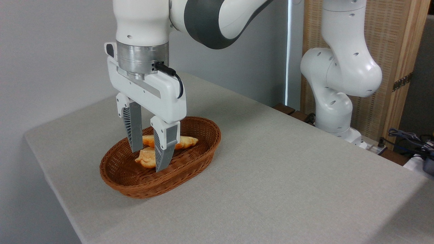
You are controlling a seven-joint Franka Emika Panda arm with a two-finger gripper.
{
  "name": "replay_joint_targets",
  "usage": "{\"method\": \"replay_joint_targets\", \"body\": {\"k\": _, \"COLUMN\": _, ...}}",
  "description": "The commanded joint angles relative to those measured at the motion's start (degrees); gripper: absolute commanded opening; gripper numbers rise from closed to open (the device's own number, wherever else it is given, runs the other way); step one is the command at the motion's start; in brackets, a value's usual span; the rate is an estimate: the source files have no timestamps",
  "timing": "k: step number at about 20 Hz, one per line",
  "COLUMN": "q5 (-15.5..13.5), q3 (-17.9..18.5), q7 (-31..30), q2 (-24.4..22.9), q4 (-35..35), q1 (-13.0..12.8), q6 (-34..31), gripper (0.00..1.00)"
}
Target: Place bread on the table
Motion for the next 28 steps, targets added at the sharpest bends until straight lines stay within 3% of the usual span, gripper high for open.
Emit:
{"method": "replay_joint_targets", "body": {"k": 1, "q5": 0.1, "q3": 0.26, "q7": 0.61, "q2": -0.74, "q4": -0.03, "q1": -0.57, "q6": -0.52, "gripper": 1.0}}
{"method": "replay_joint_targets", "body": {"k": 28, "q5": 0.01, "q3": -0.7, "q7": 0.7, "q2": -0.65, "q4": -0.12, "q1": -0.66, "q6": -1.4, "gripper": 1.0}}
